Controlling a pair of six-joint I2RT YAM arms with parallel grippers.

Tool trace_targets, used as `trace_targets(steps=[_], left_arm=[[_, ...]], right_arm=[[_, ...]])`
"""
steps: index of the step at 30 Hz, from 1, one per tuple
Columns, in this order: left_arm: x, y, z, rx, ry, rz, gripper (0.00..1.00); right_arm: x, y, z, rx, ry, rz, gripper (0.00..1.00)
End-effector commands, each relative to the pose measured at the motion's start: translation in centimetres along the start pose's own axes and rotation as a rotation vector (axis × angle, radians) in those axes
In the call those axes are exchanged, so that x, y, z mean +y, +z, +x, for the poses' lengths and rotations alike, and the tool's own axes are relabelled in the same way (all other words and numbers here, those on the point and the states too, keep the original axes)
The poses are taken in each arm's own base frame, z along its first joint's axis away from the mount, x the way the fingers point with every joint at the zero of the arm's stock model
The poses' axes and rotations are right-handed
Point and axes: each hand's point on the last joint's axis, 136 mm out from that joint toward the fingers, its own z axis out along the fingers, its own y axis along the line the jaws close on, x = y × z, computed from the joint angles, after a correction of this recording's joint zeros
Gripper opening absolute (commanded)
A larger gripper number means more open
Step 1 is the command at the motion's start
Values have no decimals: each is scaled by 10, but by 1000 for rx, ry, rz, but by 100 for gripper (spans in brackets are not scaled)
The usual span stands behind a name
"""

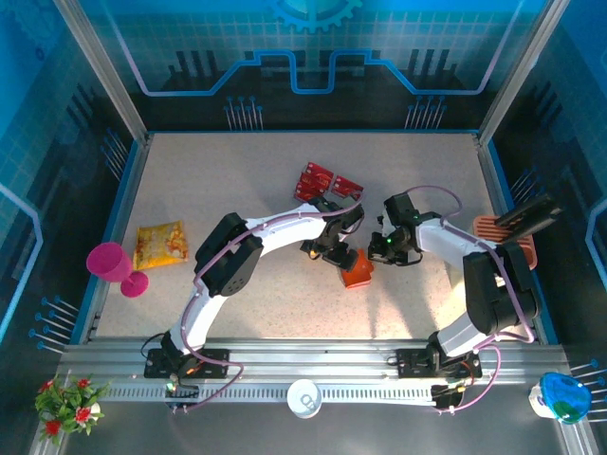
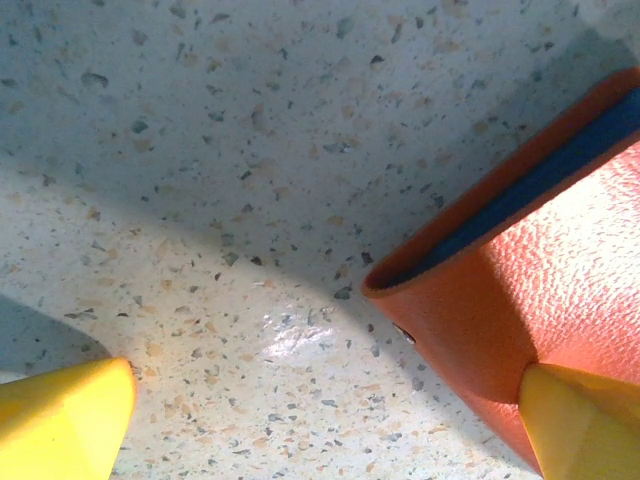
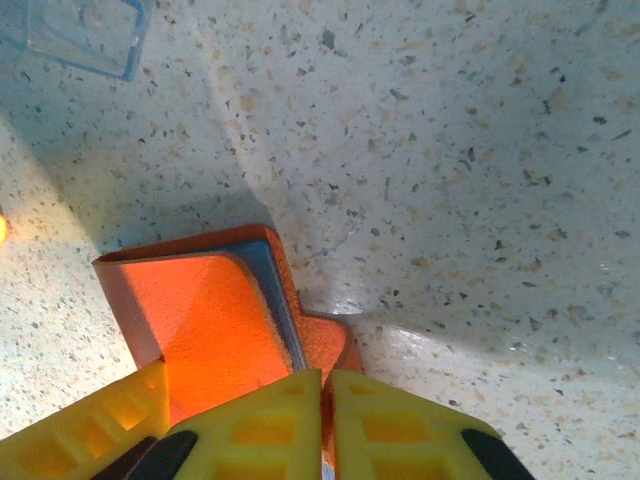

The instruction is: Put the credit cards into the card holder

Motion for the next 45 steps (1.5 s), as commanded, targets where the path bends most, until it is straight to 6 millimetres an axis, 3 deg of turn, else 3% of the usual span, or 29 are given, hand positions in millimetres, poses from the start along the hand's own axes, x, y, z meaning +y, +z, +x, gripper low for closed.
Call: trace_targets(steps=[1, 4, 14, 29, 45], left_arm=[[28, 29, 42, 156, 23, -135, 99], [29, 29, 42, 155, 20, -135, 99], [29, 30, 42, 156, 22, -135, 99], [29, 32, 42, 161, 33, -138, 99], [29, 34, 42, 165, 39, -138, 99]], right_arm=[[-1, 2, 1, 19, -12, 15, 7], [-1, 2, 0, 14, -16, 15, 0], [19, -12, -5, -25, -19, -71, 0], [42, 8, 10, 25, -51, -94, 0], [20, 23, 29, 62, -27, -32, 0]])
